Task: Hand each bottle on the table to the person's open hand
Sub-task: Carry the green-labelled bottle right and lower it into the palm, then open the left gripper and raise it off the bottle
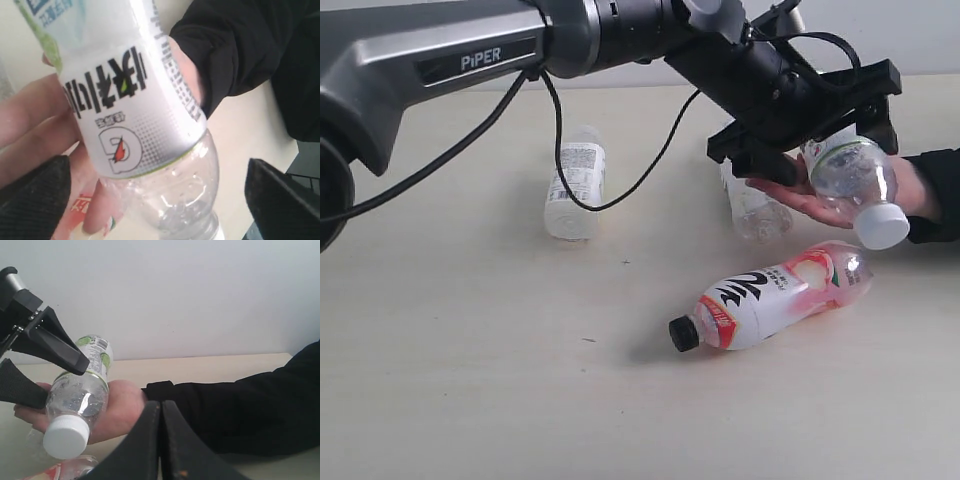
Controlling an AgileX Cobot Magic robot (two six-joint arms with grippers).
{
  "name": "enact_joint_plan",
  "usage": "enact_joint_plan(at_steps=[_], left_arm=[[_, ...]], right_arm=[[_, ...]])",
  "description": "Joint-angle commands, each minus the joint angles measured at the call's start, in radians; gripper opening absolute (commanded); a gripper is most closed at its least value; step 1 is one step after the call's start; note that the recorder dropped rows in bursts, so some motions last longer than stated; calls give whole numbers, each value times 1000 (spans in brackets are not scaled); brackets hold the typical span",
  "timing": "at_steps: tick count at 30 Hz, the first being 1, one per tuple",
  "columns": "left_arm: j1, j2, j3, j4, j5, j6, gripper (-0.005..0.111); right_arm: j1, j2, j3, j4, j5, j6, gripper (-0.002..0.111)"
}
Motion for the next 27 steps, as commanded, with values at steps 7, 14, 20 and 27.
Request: enact_joint_plan(at_steps=[7, 14, 20, 27], left_arm=[[6, -56, -4, 127, 101, 13, 90], [6, -117, -4, 161, 156, 120, 81], [6, -182, -4, 278, 261, 153, 52], [17, -227, -4, 421, 381, 153, 22]], right_arm=[[-3, -6, 5, 0, -10, -1, 0], [-3, -6, 5, 0, -10, -1, 0], [-3, -6, 5, 0, -10, -1, 0], [-3, -6, 5, 0, -10, -1, 0]])
